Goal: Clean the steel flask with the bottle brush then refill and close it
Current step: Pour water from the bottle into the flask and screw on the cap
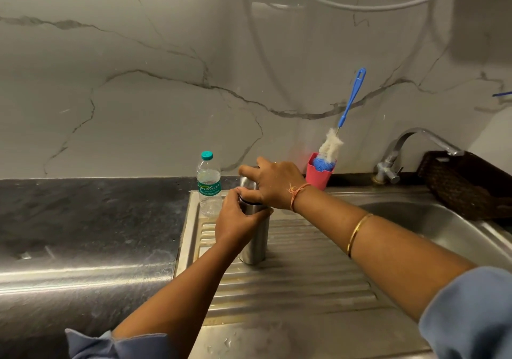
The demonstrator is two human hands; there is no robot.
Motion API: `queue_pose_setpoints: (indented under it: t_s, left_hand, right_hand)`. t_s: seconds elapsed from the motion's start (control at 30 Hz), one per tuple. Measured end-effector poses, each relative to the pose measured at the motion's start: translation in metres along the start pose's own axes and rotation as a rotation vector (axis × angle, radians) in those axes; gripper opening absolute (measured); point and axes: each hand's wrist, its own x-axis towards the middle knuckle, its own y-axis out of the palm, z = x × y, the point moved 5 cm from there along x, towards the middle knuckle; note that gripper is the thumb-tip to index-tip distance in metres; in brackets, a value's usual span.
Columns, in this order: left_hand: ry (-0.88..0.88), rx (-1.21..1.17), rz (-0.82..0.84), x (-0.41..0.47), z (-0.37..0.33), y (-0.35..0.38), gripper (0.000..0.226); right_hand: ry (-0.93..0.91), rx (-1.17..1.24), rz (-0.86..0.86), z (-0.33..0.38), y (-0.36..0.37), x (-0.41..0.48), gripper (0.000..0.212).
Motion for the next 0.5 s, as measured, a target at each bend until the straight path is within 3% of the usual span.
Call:
queue_pose_setpoints:
  t_s: [0.1, 0.17, 0.27, 0.33, 0.37, 0.4, 0.47, 0.5]
  left_hand:
    - [0.027, 0.017, 0.015, -0.005, -0.003, 0.0, 0.047]
    - [0.022, -0.005, 0.074, -0.008, -0.004, 0.0, 0.055]
    - [-0.09, -0.071, 0.211, -0.009, 0.006, -0.001, 0.108]
    - [-0.182, -0.001, 0.275, -0.012, 0.02, -0.005, 0.129]
    - [-0.211, 0.044, 0.302, -0.013, 0.027, -0.007, 0.131]
    - [-0.229, 0.082, 0.33, -0.015, 0.034, -0.01, 0.131]
    - [-0.259, 0.112, 0.371, -0.018, 0.044, -0.013, 0.128]
    - [-0.273, 0.118, 0.382, -0.018, 0.048, -0.015, 0.125]
  right_hand:
    - [0.066, 0.259, 0.03, -0.008, 0.01, -0.004, 0.061]
    - [0.094, 0.474, 0.076, -0.015, 0.013, -0.009, 0.079]
    - [0.262, 0.76, -0.096, -0.03, 0.016, -0.022, 0.099]
    - [0.482, 1.0, -0.263, -0.046, 0.033, -0.04, 0.087]
    - [0.572, 1.065, -0.264, -0.052, 0.048, -0.049, 0.075]
    - [0.622, 1.071, -0.178, -0.055, 0.068, -0.058, 0.065]
    - [0.57, 0.84, 0.084, -0.054, 0.104, -0.071, 0.045]
    - [0.534, 0.739, 0.128, -0.052, 0.115, -0.077, 0.037]
